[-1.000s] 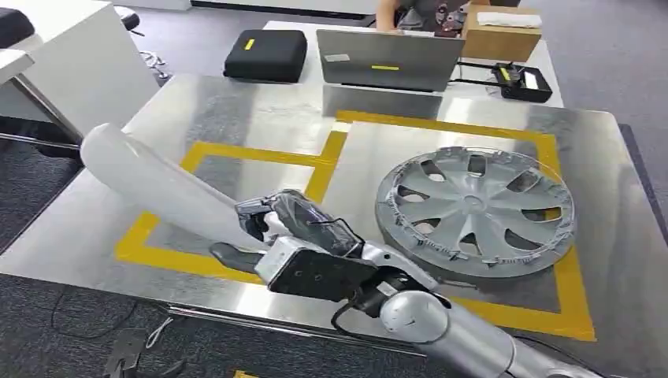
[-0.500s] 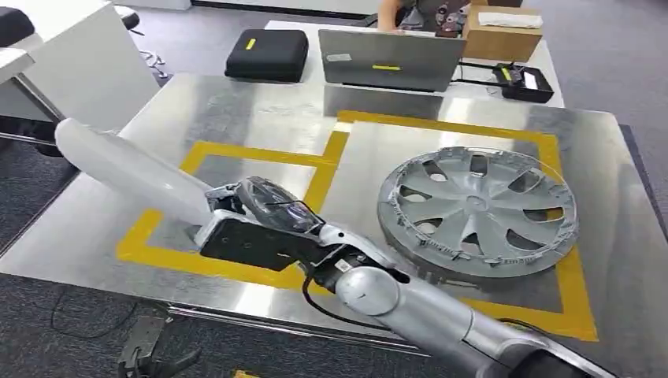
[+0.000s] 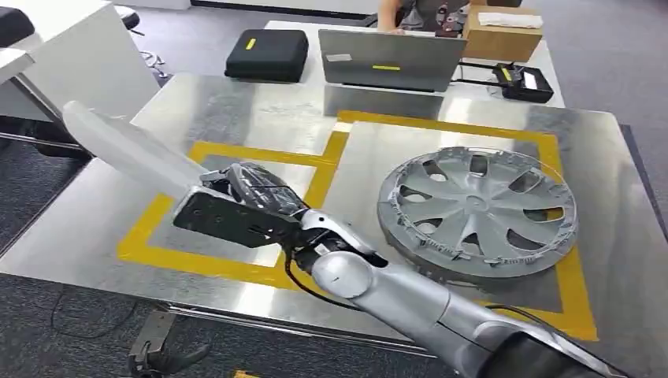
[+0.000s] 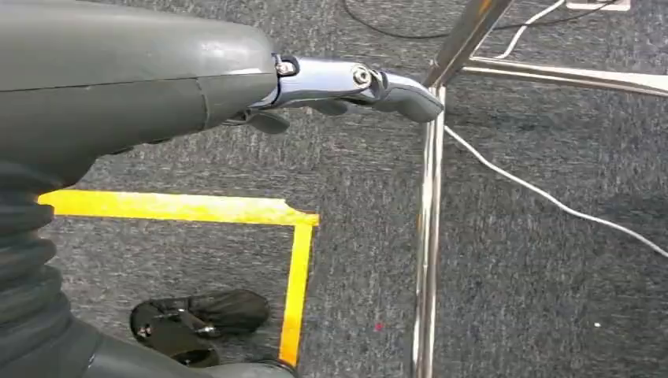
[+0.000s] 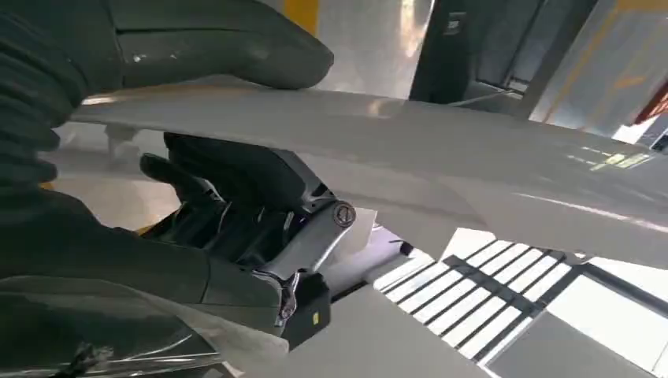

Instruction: Take the parts from the cabinet and place them on the table.

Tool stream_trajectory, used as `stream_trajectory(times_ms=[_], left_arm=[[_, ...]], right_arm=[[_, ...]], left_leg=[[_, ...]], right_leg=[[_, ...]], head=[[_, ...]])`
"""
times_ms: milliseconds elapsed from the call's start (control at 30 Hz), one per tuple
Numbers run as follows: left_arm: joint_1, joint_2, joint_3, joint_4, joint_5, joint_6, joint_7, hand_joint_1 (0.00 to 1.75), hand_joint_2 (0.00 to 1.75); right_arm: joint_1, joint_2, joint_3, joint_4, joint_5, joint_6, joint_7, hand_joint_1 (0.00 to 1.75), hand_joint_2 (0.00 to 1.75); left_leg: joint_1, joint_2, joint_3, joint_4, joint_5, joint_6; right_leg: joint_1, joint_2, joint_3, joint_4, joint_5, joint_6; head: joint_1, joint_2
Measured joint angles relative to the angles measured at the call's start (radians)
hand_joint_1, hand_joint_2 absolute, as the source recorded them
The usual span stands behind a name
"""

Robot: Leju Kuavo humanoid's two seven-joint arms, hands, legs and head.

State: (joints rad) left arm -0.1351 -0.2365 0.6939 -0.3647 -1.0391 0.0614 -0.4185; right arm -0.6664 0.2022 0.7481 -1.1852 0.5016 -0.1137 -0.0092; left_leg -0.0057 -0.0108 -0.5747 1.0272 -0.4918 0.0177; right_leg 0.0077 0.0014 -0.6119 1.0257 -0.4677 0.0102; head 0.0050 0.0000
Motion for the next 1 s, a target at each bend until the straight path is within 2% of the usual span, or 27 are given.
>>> stream_trajectory(times_ms=[167, 367, 600, 1000], left_arm=[[0.001, 0.0, -0.009, 0.001, 0.006, 0.0, 0.0, 0.0, 1.75], [0.002, 0.002, -0.049, 0.002, 0.052, -0.001, 0.001, 0.0, 1.75], [0.01, 0.003, -0.083, 0.002, 0.1, 0.002, 0.003, 0.0, 1.75], [0.026, 0.009, -0.116, 0.002, 0.153, 0.013, 0.004, 0.0, 1.75]], right_arm=[[-0.009, 0.003, 0.0, 0.018, 0.008, -0.009, 0.002, 1.75, 1.75], [-0.05, 0.004, -0.005, 0.071, 0.048, -0.054, 0.044, 1.75, 1.75], [-0.093, 0.004, -0.055, 0.169, 0.082, -0.122, 0.074, 1.75, 1.75], [-0.126, 0.003, -0.126, 0.257, 0.102, -0.187, 0.086, 1.75, 1.75]], left_leg=[[0.0, 0.0, 0.0, 0.0, 0.0, 0.0], [0.0, 0.0, 0.0, 0.0, 0.0, 0.0], [0.0, 0.0, 0.0, 0.0, 0.0, 0.0], [0.0, 0.0, 0.0, 0.0, 0.0, 0.0]], right_leg=[[0.0, 0.0, 0.0, 0.0, 0.0, 0.0], [0.0, 0.0, 0.0, 0.0, 0.0, 0.0], [0.0, 0.0, 0.0, 0.0, 0.0, 0.0], [0.0, 0.0, 0.0, 0.0, 0.0, 0.0]], head=[[0.0, 0.0], [0.0, 0.0], [0.0, 0.0], [0.0, 0.0]])
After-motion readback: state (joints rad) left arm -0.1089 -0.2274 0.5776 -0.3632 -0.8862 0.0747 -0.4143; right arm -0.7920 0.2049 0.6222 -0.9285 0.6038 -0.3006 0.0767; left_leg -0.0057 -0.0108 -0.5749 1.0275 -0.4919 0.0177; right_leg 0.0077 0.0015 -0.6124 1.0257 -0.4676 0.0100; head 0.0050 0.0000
